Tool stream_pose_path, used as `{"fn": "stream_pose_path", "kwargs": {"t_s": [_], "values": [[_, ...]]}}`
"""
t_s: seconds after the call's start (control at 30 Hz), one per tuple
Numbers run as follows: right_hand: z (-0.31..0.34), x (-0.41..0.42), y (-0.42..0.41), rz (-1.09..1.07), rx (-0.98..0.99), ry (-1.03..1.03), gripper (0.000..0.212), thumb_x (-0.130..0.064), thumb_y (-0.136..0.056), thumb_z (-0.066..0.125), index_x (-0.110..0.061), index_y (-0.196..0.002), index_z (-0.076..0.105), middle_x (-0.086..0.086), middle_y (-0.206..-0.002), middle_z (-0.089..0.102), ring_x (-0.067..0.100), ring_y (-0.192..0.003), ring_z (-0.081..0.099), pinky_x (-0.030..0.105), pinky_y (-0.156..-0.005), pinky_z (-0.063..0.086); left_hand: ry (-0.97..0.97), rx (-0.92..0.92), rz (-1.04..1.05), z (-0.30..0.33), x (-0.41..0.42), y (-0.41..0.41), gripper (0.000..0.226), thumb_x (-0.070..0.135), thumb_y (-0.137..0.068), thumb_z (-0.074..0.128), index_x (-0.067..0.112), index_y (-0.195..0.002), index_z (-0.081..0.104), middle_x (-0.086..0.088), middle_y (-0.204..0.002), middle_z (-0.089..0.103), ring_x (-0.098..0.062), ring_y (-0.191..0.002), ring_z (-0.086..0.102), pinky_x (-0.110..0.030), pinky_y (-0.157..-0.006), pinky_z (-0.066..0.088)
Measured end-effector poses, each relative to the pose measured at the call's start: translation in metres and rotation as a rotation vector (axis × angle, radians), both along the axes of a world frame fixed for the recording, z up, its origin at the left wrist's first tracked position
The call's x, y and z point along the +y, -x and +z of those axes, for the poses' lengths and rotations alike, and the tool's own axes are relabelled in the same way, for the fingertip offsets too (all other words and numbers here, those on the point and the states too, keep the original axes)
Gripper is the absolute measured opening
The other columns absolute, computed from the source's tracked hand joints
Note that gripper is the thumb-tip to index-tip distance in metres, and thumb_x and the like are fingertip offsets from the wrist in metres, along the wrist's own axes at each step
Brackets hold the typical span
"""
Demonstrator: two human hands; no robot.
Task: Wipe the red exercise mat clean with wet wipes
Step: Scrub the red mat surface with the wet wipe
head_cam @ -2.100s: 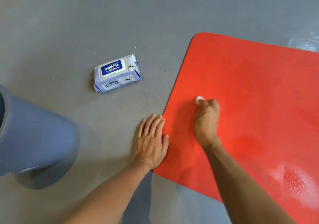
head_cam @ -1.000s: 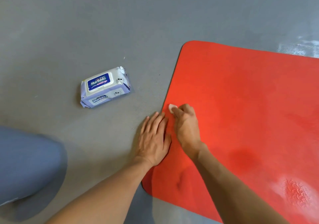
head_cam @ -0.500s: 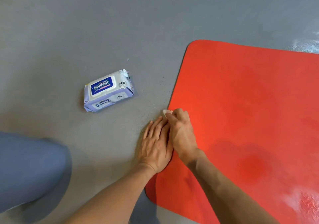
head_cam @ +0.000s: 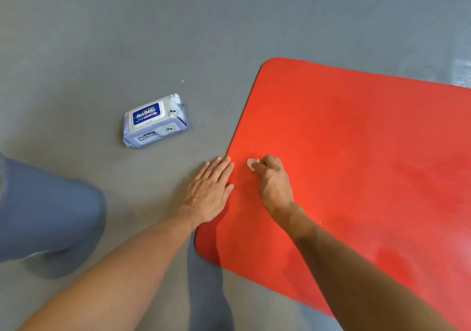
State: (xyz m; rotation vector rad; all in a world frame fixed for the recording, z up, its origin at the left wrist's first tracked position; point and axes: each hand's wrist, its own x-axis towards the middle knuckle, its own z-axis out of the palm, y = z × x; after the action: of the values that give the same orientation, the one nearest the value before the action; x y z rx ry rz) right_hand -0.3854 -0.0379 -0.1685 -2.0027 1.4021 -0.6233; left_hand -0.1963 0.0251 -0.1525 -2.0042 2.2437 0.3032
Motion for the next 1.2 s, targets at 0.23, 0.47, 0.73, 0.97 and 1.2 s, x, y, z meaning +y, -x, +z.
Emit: {"fn": "stream_pose_path", "kwargs": {"t_s": [0.23, 0.47, 0.73, 0.97, 1.2], "values": [[0.029, 0.088, 0.010, 0.297, 0.100, -0.199, 0.030, -0.009, -0.093, 0.056, -0.018, -0.119, 0.069, 0.006, -0.103, 0.057, 0.032, -0.106, 0.055, 0.040, -0.092, 0.049, -0.458, -0.245, -0.102, 0.078, 0.029, 0.013, 0.071, 0.045, -0.108, 0.035, 0.015, -0.167, 0.011, -0.001, -0.176, 0.006, -0.018, -0.161, -0.008, -0.039, -0.129, -0.013], [0.033, 0.018, 0.028, 0.067, 0.180, -0.170, 0.016, -0.023, -0.096, 0.056, -0.017, -0.104, 0.069, 0.006, -0.115, 0.057, 0.029, -0.115, 0.057, 0.034, -0.095, 0.047, -0.512, -0.144, -0.075, 0.101, 0.022, 0.005, 0.069, 0.031, -0.104, 0.050, 0.011, -0.164, 0.023, -0.004, -0.173, 0.017, -0.022, -0.161, 0.009, -0.034, -0.128, 0.000], [0.018, -0.015, 0.002, -0.149, 0.068, -0.114, 0.027, -0.015, -0.103, 0.050, -0.015, -0.123, 0.069, 0.006, -0.121, 0.054, 0.025, -0.116, 0.052, 0.023, -0.091, 0.043, -0.477, -0.250, -0.378, 0.094, -0.069, -0.051, 0.092, 0.051, -0.099, 0.063, 0.007, -0.165, 0.016, -0.009, -0.173, 0.015, -0.023, -0.161, 0.008, -0.035, -0.129, 0.003], [0.023, 0.010, -0.021, -0.316, 0.086, 0.073, 0.014, -0.028, -0.103, 0.060, -0.032, -0.105, 0.073, -0.006, -0.093, 0.051, 0.028, -0.092, 0.052, 0.045, -0.080, 0.050, -0.367, -0.300, -0.728, 0.076, -0.149, -0.061, 0.104, 0.067, -0.096, 0.057, 0.004, -0.165, 0.009, -0.013, -0.174, 0.003, -0.027, -0.162, -0.001, -0.037, -0.131, 0.001], [0.029, 0.018, -0.064, -0.528, 0.039, -0.028, 0.018, -0.017, -0.104, 0.054, -0.013, -0.105, 0.072, 0.004, -0.086, 0.052, 0.031, -0.079, 0.055, 0.040, -0.069, 0.048, -0.262, -0.173, -0.707, 0.044, -0.137, -0.062, 0.123, 0.081, -0.089, 0.051, -0.002, -0.164, 0.000, -0.019, -0.173, -0.007, -0.029, -0.161, -0.008, -0.037, -0.129, -0.006]]}}
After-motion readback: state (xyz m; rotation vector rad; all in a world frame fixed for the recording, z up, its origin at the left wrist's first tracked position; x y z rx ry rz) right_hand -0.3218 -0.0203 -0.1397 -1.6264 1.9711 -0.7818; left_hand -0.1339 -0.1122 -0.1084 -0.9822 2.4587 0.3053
